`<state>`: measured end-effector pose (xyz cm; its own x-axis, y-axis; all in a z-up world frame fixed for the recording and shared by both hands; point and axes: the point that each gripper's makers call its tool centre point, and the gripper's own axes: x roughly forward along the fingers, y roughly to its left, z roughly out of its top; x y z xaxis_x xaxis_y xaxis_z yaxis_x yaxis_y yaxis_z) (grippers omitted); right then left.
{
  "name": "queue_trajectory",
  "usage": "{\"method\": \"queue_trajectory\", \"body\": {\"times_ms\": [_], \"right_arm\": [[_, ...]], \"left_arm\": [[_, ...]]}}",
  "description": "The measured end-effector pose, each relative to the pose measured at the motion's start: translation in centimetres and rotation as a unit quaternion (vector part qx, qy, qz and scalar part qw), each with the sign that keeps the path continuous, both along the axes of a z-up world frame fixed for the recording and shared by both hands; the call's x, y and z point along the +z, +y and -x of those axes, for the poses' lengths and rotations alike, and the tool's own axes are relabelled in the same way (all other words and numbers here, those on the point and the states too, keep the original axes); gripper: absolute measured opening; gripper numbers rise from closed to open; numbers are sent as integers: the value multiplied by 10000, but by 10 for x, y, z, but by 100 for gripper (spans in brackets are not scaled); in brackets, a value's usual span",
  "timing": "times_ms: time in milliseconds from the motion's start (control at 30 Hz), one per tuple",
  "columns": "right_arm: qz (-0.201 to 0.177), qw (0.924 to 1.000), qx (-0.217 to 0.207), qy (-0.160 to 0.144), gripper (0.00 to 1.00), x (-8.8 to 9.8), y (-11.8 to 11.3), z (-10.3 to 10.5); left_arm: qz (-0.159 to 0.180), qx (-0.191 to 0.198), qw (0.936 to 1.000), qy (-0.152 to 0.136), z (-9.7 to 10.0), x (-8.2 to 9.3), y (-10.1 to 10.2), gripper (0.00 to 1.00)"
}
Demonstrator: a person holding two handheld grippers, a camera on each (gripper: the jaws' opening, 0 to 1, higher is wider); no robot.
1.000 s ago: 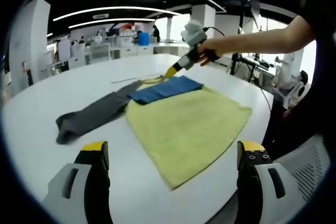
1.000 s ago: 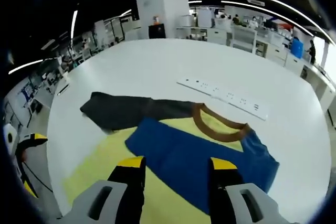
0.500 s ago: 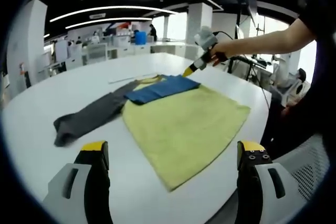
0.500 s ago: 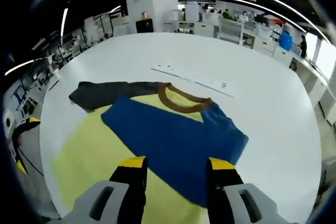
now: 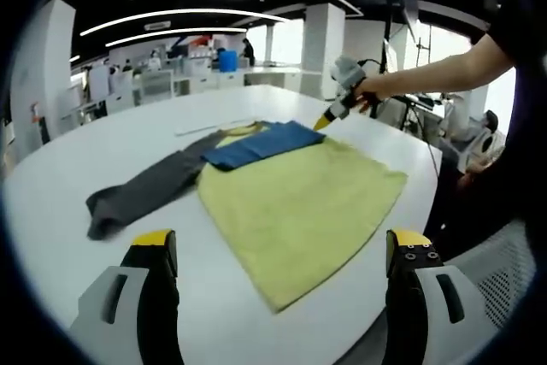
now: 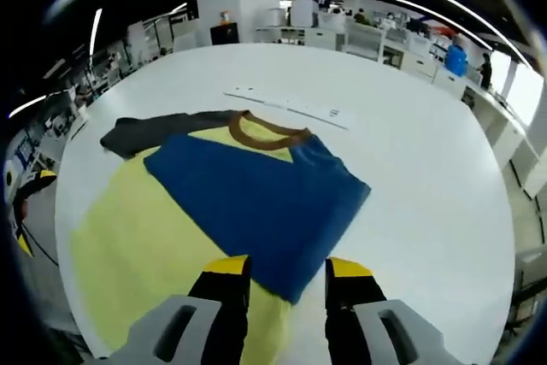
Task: Fold the garment on the visible template until the final outline fits inside the template.
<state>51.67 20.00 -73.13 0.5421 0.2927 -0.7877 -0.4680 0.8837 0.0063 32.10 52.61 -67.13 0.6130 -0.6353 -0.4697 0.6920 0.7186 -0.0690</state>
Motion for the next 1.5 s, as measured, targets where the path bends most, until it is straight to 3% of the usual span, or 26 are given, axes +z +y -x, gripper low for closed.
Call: {"method": "queue_trajectory", "body": {"times_ms": [167,1000,1100,1367,1500], "right_arm": [[24,10000,-15,18,18,-5,-8,4],[70,9995,179,234,9,-28,-11,20],[32,9999,13,138,6,-29,-15,16],[-44,9993,-264,252,1,-33,-23,18],[-40,9995,-187,251,0,-33,-23,19]], "left_arm": [[-18,6,10000,19,1,-1,0,99],[-95,5,9999,97,5,-4,0,99],[-143,4,9998,120,6,-6,0,99],[-161,61,9998,141,7,-6,4,99],[-156,82,9998,130,6,-6,4,99]]}}
